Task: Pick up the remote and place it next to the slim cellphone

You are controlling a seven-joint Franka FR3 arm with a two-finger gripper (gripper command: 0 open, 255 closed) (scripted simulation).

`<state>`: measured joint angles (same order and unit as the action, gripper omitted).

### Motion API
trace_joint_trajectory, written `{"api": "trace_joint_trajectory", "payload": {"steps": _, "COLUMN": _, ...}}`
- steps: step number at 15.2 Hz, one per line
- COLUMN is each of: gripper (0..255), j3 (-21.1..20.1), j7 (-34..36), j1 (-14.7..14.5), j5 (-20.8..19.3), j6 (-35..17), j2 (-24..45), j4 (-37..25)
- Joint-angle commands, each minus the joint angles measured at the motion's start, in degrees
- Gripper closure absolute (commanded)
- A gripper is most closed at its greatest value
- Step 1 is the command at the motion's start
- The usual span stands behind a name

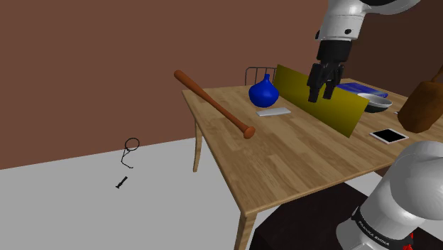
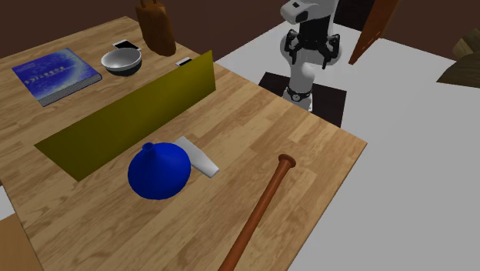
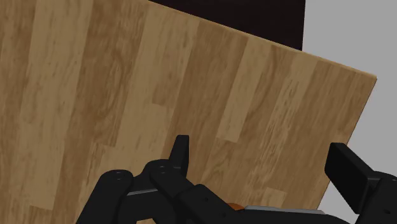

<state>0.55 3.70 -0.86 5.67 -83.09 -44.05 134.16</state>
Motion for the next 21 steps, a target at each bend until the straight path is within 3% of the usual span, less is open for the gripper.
{"api": "trace_joint_trajectory", "payload": {"steps": 1, "gripper": 0, "j3": 0.0, "j7": 0.0, "j1": 0.0, "j5": 0.0, "j6": 0.0, "j2": 0.0, "j4": 0.0}}
{"api": "trace_joint_trajectory", "payload": {"steps": 7, "gripper": 0, "j3": 8.2, "j7": -16.8, "j1": -0.6, "j5": -7.7, "j6": -5.5, "j2": 1.0, "j4": 4.1}}
{"api": "trace_joint_trajectory", "payload": {"steps": 13, "gripper": 0, "j3": 16.7, "j7": -33.1, "j1": -1.5, "j5": -14.2, "j6": -12.9, "j2": 6.3, "j4": 4.8}}
{"api": "trace_joint_trajectory", "payload": {"steps": 21, "gripper": 0, "j3": 27.9, "j7": -54.7, "j1": -4.7, "j5": -17.7, "j6": -24.2, "j2": 19.4, "j4": 0.2}}
